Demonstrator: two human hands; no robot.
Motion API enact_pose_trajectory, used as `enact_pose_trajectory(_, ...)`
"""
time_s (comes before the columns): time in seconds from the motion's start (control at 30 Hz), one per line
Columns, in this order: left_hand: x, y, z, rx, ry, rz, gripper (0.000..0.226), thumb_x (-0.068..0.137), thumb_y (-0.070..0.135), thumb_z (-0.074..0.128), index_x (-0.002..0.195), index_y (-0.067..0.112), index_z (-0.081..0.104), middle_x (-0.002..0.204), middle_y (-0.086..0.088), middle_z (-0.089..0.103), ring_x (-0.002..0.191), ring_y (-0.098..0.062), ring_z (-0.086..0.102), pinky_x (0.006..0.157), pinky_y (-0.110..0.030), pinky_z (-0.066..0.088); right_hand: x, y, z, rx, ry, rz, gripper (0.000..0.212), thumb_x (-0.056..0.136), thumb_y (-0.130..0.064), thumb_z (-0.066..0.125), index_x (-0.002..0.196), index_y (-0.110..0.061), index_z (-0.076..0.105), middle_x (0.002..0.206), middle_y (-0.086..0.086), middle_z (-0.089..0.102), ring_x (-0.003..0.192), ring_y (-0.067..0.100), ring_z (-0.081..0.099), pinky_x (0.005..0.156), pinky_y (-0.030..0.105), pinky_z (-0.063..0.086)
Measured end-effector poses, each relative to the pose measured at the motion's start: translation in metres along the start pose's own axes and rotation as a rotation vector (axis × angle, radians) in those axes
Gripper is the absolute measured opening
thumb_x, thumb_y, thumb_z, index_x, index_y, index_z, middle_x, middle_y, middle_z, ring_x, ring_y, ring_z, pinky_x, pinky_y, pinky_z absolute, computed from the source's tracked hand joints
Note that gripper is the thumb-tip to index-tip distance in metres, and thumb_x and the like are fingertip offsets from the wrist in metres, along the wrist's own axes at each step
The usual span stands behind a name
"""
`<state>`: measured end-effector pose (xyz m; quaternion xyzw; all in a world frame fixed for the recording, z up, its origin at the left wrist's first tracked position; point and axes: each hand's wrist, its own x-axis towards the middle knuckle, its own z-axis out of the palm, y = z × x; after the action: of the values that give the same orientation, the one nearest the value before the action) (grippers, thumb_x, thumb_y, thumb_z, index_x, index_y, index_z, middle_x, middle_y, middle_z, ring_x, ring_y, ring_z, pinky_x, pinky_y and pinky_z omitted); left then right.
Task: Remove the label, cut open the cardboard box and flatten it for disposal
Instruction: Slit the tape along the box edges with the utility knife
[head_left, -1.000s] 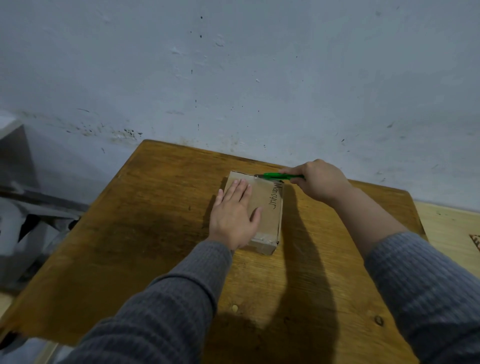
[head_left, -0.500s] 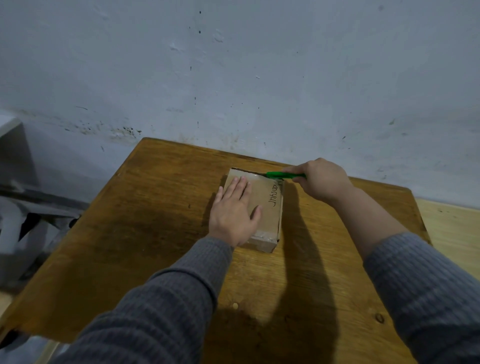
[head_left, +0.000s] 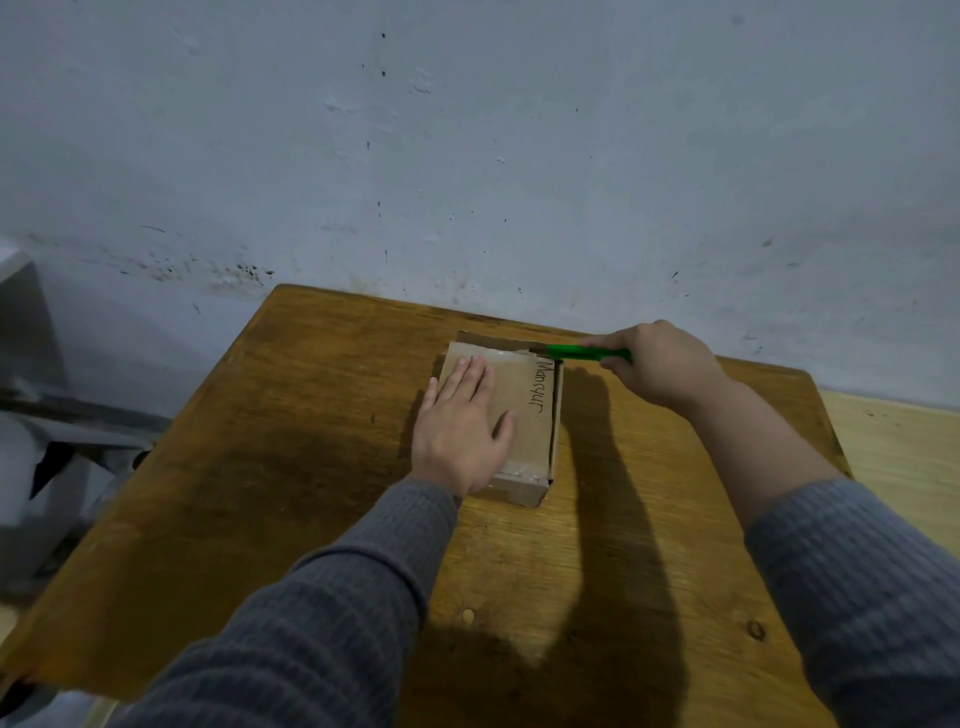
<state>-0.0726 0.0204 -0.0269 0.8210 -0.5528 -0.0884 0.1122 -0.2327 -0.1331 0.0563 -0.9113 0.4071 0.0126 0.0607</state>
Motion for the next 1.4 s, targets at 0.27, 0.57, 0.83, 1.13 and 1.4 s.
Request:
enact_pose_trajectory(0.27, 0.003, -0.002, -0.001, -0.081, -0.001, -0.003, 0.070, 0.096, 0.057, 0.031, 0.153, 0.020, 0.014, 0.162, 0.005, 0.006, 0.148, -0.010, 0.001, 0.120, -0.038, -0.001, -0.020, 0.012, 0.000, 0.488, 0.100, 0.151, 0.036, 0.092, -0.026, 0.055, 0.127, -0.035, 0.056, 0.078, -0.007, 0.069, 0.071, 0.016, 0.062, 0.065, 0.036, 0.053)
enact_pose_trajectory(0.57, -0.013, -0.045, -0.045, -0.114, -0.208, 0.203, 0.101, 0.073, 0.078, 0.045, 0.153, 0.028, 0.010, 0.160, 0.011, 0.000, 0.147, -0.008, -0.005, 0.118, -0.045, -0.009, -0.065, -0.013, 0.017, 0.824, 0.011, 0.329, 0.018, 0.090, -0.022, 0.060, 0.098, -0.014, 0.074, 0.129, -0.003, 0.059, 0.106, 0.012, 0.048, 0.087, 0.030, 0.035)
enact_pose_trajectory(0.83, -0.020, -0.085, -0.033, -0.077, -0.257, 0.410, 0.102, 0.076, 0.069, 0.056, 0.153, 0.026, 0.005, 0.160, 0.011, -0.005, 0.146, -0.006, -0.007, 0.121, -0.046, 0.002, -0.107, -0.070, 0.034, 0.315, 0.018, 0.273, 0.040, 0.097, -0.022, 0.045, 0.135, -0.036, 0.046, 0.119, 0.000, 0.063, 0.088, 0.016, 0.055, 0.073, 0.030, 0.042)
enact_pose_trajectory(1.13, -0.022, -0.091, -0.018, -0.117, -0.146, 0.463, 0.099, 0.078, 0.066, 0.057, 0.154, 0.023, 0.011, 0.162, 0.007, 0.002, 0.148, -0.011, -0.002, 0.118, -0.043, 0.007, -0.134, -0.126, 0.069, -0.032, 0.277, 0.028, 0.051, 0.089, -0.013, 0.051, 0.132, -0.040, 0.049, 0.101, 0.002, 0.062, 0.092, 0.025, 0.049, 0.072, 0.035, 0.024)
enact_pose_trajectory(1.4, -0.018, -0.094, -0.013, -0.119, -0.122, 0.460, 0.099, 0.078, 0.067, 0.057, 0.154, 0.025, 0.010, 0.162, 0.009, 0.001, 0.148, -0.011, -0.003, 0.117, -0.044, 0.010, -0.126, -0.142, 0.069, -0.120, 0.320, 0.061, 0.043, 0.092, -0.018, 0.044, 0.128, -0.040, 0.054, 0.097, 0.002, 0.062, 0.090, 0.028, 0.049, 0.071, 0.035, 0.020)
